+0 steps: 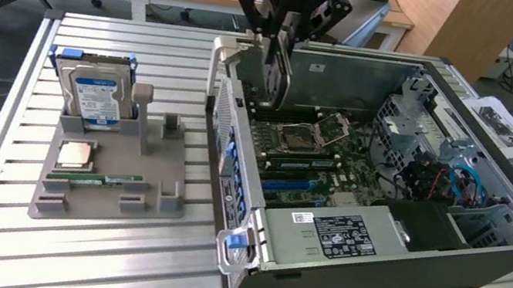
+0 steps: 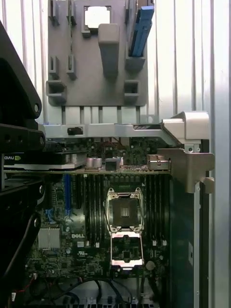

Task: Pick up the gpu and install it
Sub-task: 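Pick up the gpu and move the gpu toward the slot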

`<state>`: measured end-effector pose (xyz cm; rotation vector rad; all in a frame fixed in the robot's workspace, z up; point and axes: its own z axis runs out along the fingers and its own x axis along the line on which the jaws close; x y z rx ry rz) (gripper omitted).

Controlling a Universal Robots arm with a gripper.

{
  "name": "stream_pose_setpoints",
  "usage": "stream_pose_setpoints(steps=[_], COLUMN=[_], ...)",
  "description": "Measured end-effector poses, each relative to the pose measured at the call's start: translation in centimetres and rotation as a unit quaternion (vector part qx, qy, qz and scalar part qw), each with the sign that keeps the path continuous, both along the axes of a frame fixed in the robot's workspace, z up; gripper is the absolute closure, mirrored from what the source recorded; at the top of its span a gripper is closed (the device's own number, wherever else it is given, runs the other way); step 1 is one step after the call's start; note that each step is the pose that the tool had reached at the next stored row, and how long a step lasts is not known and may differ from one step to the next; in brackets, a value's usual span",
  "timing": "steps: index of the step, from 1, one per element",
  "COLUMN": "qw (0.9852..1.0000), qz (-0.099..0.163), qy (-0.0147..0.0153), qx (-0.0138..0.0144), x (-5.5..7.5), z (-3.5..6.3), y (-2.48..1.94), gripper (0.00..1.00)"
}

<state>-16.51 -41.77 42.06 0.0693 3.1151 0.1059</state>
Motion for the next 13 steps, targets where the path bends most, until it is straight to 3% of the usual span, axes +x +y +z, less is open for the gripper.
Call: stream_pose_setpoints(steps=[13], qw=[1.0000], qz=[0.000], qy=[0.0000], qx=[0.0084], x=[5.2], z=[0.00], y=[0.00], gripper=[0.73])
